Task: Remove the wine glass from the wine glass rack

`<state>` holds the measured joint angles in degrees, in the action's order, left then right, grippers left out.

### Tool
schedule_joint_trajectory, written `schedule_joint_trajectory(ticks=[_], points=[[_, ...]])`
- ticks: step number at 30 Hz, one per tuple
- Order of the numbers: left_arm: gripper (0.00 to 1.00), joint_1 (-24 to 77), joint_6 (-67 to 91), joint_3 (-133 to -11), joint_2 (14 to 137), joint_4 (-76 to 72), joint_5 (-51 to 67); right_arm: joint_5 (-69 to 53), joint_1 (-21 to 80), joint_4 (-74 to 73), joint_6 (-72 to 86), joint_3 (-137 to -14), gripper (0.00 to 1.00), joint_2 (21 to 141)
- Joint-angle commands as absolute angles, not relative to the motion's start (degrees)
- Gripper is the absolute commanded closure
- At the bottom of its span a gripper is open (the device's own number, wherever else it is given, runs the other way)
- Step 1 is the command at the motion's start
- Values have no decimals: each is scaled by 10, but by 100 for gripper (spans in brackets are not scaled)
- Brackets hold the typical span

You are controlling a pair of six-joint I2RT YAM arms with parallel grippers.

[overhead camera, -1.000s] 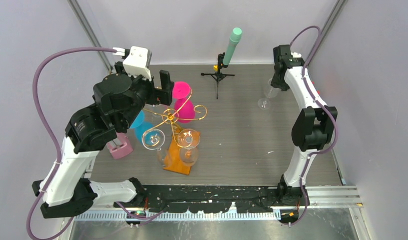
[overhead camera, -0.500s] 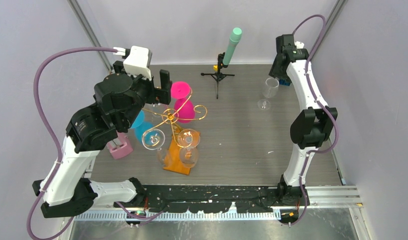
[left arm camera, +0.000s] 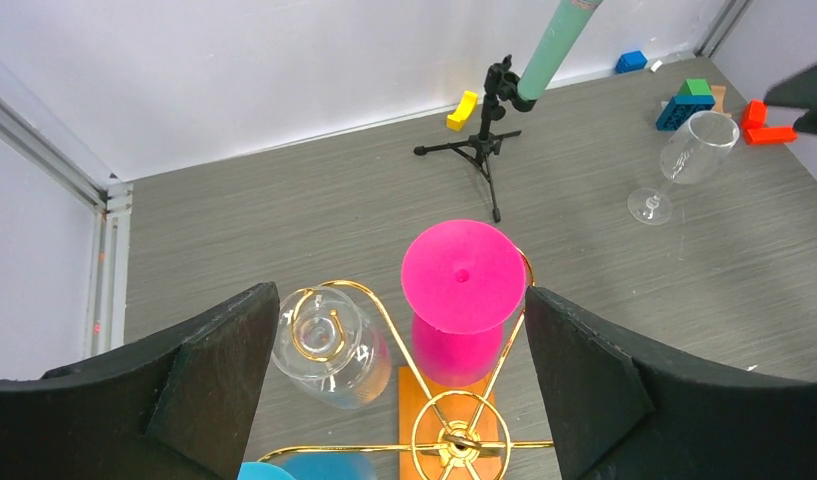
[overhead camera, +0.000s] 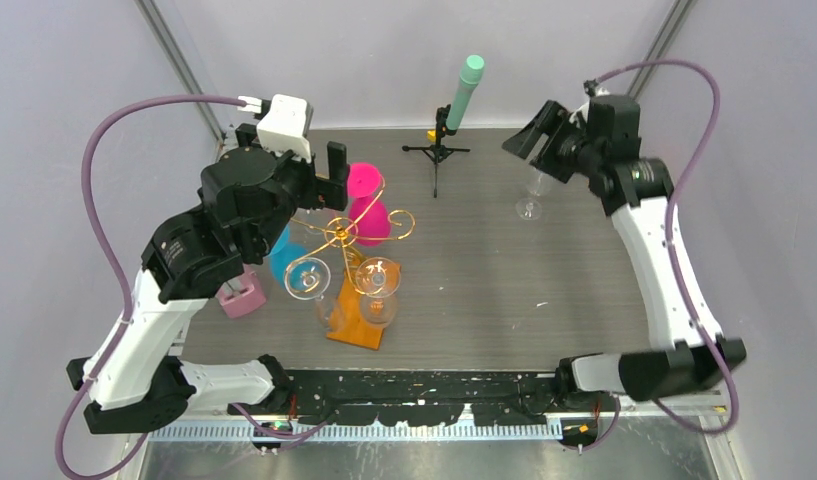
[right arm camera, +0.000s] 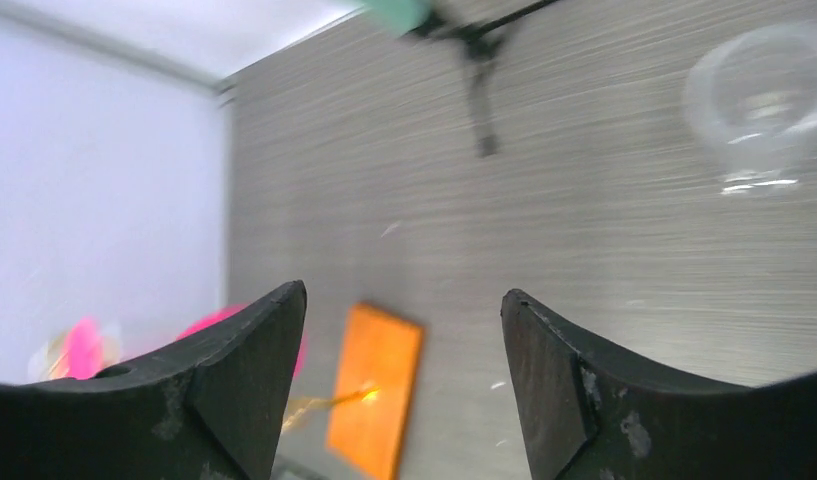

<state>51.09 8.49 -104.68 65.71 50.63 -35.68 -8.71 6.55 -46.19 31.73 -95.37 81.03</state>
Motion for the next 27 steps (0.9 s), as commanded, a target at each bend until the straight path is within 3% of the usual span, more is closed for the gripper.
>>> schedule_joint_trajectory(ticks=[1,5,14,24,27], points=[[5,508,91,-1040,656,464,-344,-275,131,-242,458,-825,21,689],[5,508,99,-1030,656,453,-344,-298,228,-130,531,-723,19,632],[5,508,125,-1011,638,429,-349,-241,420,-111,534,-664,19,631],[5,508,144,-1005,627,451,-328,-228,497,-80,560,-641,26,656],[5,508,154,-1007,625,463,-319,-230,507,-68,569,-636,34,658]])
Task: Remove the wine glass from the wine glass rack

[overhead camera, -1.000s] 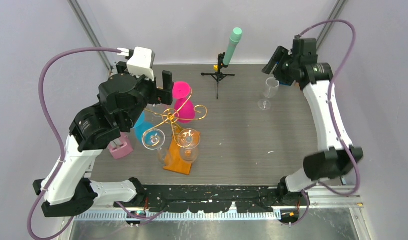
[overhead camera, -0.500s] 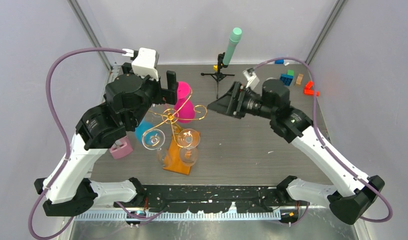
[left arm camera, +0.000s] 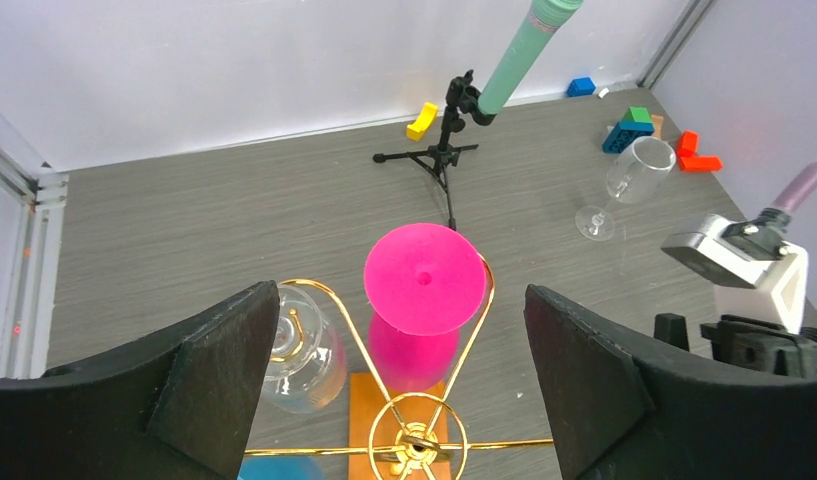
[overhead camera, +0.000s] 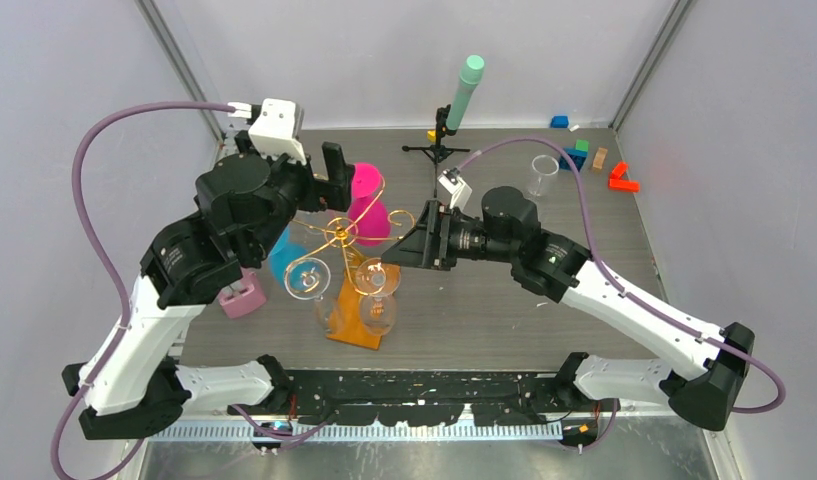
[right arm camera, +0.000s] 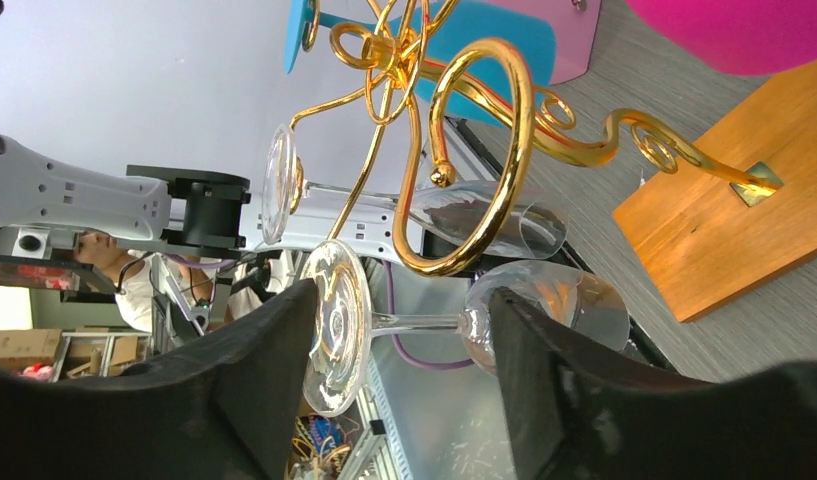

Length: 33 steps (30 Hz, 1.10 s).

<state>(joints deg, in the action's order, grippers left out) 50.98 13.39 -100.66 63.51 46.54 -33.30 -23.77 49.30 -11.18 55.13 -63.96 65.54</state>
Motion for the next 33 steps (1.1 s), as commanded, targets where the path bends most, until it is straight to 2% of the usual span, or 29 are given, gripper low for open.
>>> schedule_joint_trajectory(ticks=[1,6,14,15,19,25,33], points=[[5,508,158,-1007,623,468,-318,-232,508,-68,571,-636,36,659],[5,508,169,-1000,615,478,-314,-251,518,-68,578,-633,51,653],[5,508,178,-994,611,487,-308,-269,524,-55,588,-610,68,623],[5,508,178,-993,610,488,-307,-268,525,-56,589,-609,76,623],[5,508,180,-993,610,491,-305,-266,527,-70,590,-615,94,622],[5,508,180,-992,606,492,-307,-253,531,-90,581,-638,99,619],[5,508,180,-988,602,489,-313,-271,535,-85,598,-665,100,621]])
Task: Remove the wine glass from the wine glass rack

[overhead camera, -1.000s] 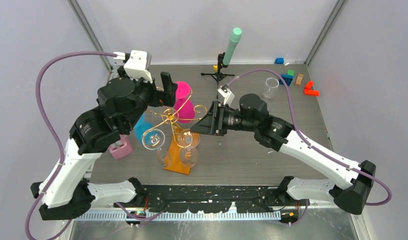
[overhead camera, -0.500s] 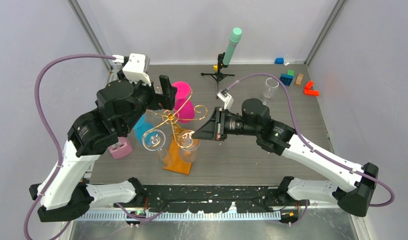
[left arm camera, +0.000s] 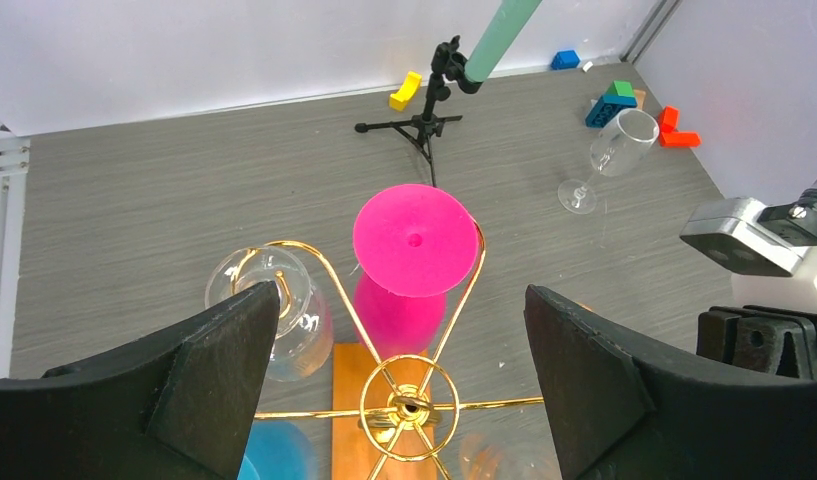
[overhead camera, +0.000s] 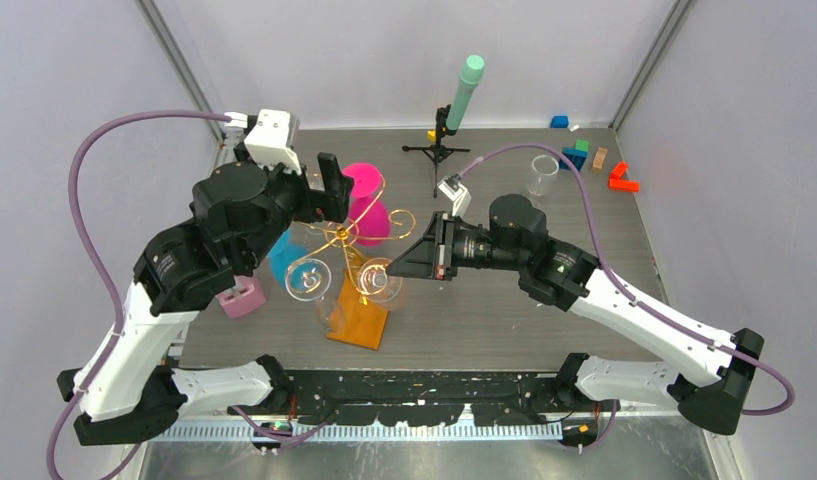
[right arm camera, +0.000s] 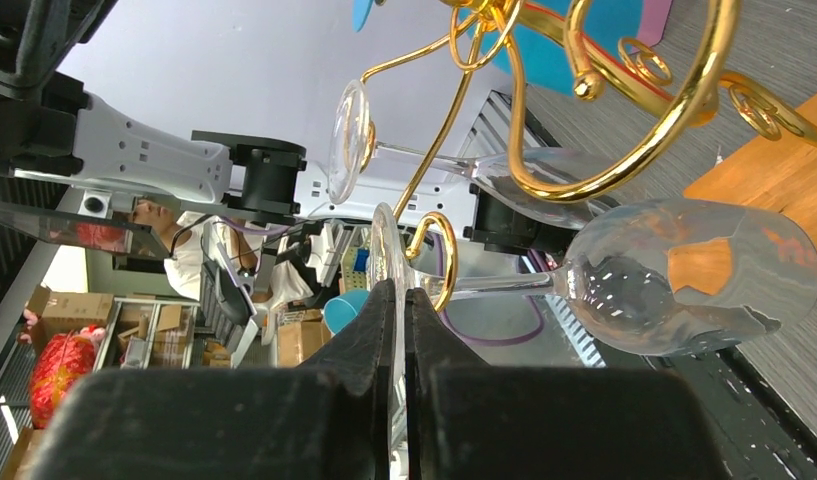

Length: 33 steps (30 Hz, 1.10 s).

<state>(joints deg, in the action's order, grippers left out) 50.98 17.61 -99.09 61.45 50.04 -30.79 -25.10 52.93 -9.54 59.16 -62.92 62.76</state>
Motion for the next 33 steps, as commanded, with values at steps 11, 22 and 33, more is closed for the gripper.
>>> schedule_joint_trajectory(ticks=[11,22,33], points=[[5,508,178,-983,598,487,-316,-315,540,-45,627,-675,100,651],[5,508,177,-978,590,484,-322,-307,545,-18,617,-701,100,679],[5,508,168,-974,582,479,-327,-257,545,-3,606,-716,100,698]])
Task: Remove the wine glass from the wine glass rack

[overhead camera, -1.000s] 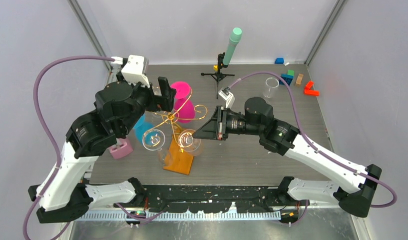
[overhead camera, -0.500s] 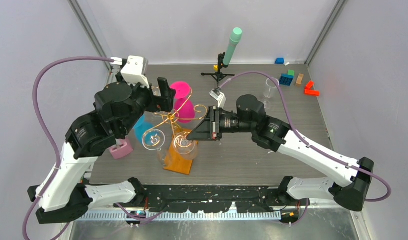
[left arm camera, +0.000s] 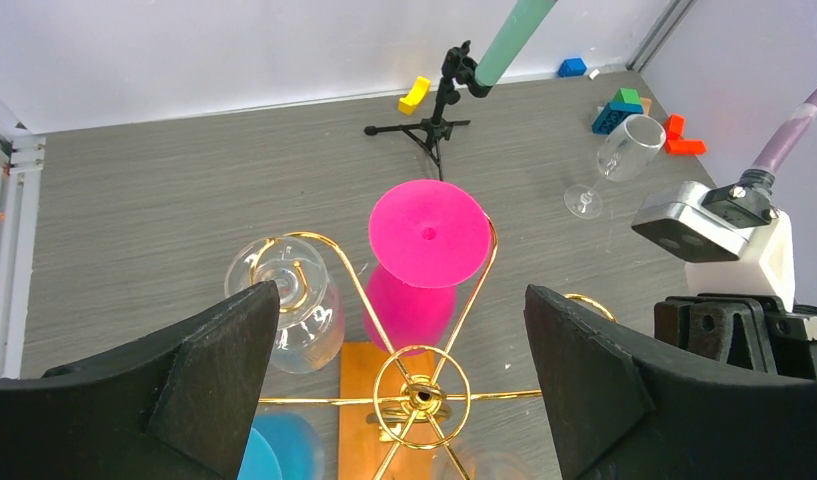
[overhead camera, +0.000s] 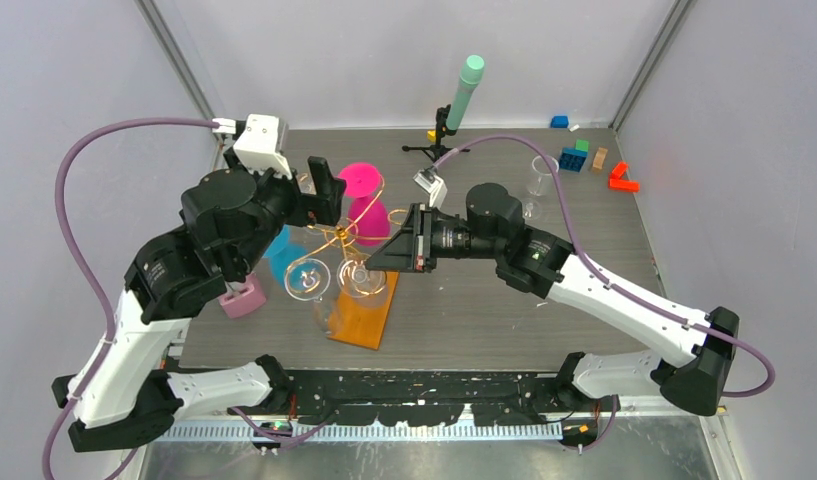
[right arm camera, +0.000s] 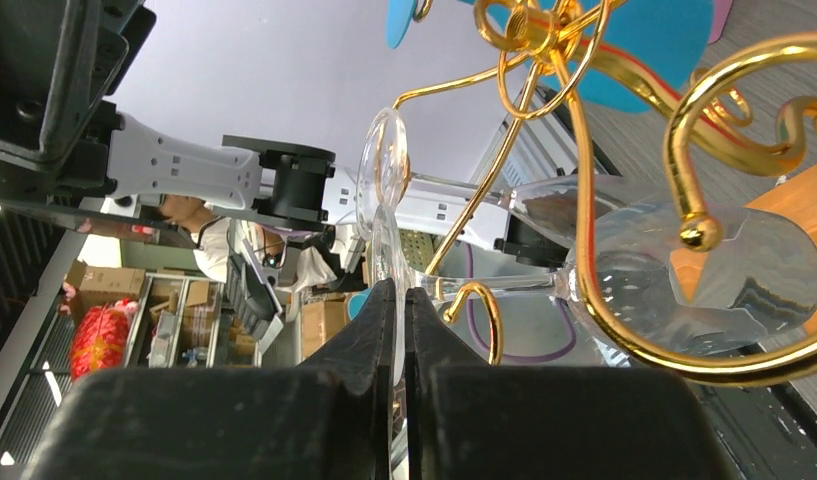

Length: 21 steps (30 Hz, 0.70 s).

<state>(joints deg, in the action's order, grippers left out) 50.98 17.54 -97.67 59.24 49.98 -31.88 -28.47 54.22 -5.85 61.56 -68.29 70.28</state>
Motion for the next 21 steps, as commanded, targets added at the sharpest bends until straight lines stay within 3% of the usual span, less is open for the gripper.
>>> schedule_joint_trajectory(ticks=[1,21], points=[[5,508,167,-973,581,478,-327,-253,545,-3,606,-715,100,697],[5,508,151,-947,568,432,-270,-84,545,-25,623,-665,100,598]])
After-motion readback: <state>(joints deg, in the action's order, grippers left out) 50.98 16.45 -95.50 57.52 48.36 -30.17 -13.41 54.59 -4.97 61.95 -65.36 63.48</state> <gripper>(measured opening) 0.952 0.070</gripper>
